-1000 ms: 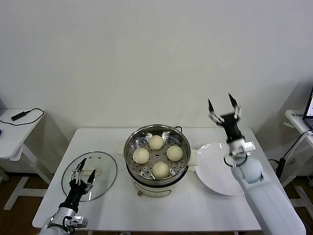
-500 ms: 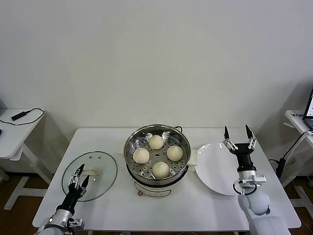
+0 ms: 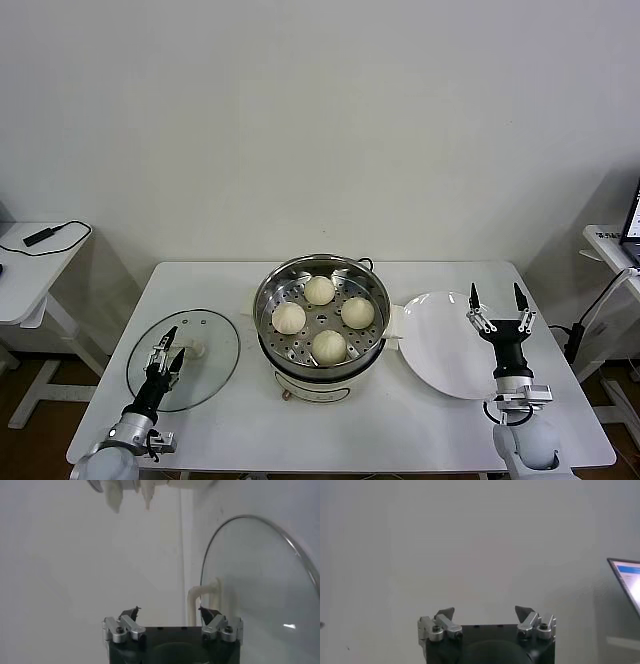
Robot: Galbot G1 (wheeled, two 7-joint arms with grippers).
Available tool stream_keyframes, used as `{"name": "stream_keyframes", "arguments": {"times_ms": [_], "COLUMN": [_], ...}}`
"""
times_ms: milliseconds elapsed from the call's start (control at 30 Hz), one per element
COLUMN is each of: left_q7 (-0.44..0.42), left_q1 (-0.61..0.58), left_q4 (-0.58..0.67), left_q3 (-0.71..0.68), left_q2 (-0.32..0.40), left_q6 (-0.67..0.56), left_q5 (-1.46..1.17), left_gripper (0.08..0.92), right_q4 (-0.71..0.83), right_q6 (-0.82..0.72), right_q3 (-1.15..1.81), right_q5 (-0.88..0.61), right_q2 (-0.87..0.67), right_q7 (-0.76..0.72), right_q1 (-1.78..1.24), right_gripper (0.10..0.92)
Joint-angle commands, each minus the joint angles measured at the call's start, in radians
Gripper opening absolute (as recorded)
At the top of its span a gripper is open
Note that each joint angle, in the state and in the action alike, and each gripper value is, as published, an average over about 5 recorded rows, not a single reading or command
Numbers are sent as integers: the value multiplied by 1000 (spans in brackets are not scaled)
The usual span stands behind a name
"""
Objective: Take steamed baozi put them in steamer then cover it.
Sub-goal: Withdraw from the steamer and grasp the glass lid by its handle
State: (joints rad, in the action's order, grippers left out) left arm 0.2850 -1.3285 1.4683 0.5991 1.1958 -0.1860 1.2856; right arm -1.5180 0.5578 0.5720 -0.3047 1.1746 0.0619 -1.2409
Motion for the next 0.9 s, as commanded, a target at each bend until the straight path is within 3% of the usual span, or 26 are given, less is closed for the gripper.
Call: {"name": "stream_keyframes", "arguments": {"times_ms": [33, 633, 900], "left_q7": [14, 18, 16], "left_q1": [90, 148, 148], "left_q4": [-93, -182, -192], "left_q3": [-17, -30, -33], "left_q2": [-2, 1, 4], "left_q6": [0, -16, -27], "left_q5": [29, 38, 23], "left_gripper": [823, 806, 593], "right_q4": [-4, -13, -22], "right_q6": [7, 8, 4], "right_q3": [25, 39, 39], "right_q5": [11, 30, 40], "right_q2": [16, 23, 26], "right_q7": [-2, -1, 1], "right_q1": [-32, -38, -37], "right_gripper": [823, 823, 823]}}
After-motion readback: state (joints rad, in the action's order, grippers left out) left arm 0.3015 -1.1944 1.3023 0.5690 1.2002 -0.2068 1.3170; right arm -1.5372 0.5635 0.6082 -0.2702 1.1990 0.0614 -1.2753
